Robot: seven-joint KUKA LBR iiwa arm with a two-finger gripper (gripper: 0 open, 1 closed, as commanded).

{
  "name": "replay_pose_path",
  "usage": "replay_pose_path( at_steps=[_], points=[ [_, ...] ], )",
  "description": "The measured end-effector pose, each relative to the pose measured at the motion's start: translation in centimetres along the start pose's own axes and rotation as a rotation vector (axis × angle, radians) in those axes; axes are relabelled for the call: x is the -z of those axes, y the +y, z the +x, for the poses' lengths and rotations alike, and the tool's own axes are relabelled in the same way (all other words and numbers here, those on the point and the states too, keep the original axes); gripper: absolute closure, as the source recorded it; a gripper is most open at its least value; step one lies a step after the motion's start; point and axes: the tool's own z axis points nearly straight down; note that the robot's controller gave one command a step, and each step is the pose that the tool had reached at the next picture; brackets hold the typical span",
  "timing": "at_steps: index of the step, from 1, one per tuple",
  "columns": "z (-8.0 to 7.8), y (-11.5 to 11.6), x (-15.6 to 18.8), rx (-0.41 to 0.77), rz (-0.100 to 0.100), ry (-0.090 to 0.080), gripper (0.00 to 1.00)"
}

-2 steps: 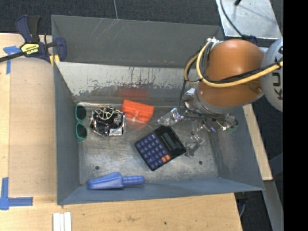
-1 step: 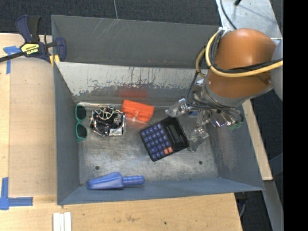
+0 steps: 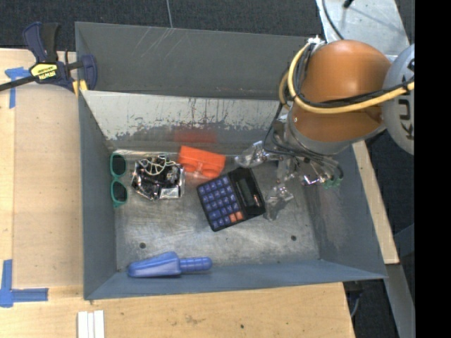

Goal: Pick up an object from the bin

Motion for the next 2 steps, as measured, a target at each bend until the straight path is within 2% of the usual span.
replay_pose_path(
  at_steps=[1, 2],
  points=[
    [0.4, 0.8, -0.2, -0.191, -0.002, 0.003, 1.0],
    [-0.9, 0.4, -2.0, 0.043, -0.001, 0.001, 1.0]
  ],
)
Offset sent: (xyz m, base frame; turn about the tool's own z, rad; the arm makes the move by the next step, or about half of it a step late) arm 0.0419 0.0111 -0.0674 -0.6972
